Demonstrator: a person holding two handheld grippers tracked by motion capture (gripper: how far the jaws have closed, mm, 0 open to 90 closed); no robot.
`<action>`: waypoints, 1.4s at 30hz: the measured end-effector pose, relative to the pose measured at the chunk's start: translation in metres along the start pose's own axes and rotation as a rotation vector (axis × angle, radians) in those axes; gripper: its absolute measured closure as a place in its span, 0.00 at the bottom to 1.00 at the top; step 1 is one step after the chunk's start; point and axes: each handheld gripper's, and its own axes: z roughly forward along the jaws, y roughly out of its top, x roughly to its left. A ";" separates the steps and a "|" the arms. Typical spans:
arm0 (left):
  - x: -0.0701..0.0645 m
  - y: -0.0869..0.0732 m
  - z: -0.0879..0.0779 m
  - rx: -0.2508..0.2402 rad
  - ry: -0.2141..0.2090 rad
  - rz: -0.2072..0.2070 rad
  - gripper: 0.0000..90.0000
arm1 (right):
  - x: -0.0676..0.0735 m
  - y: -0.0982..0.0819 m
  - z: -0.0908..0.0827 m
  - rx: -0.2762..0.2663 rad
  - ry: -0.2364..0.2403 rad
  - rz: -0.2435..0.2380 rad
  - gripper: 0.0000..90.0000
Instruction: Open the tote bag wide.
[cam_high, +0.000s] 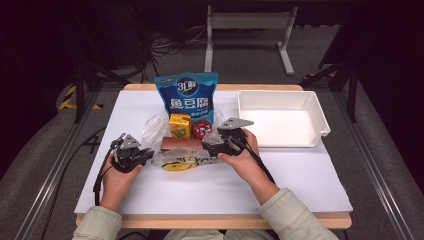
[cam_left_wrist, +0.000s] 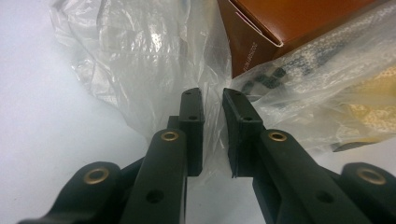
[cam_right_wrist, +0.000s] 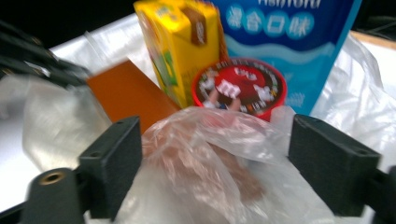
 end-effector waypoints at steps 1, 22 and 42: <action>0.000 0.000 0.000 -0.002 0.001 0.001 0.87 | -0.001 -0.001 0.000 0.012 -0.006 -0.005 0.33; -0.001 0.000 -0.001 0.001 -0.009 0.015 0.89 | 0.000 -0.010 -0.031 0.008 0.018 -0.067 0.99; -0.008 0.001 0.002 0.011 -0.068 0.030 0.92 | -0.008 -0.044 -0.042 0.136 0.049 -0.044 1.00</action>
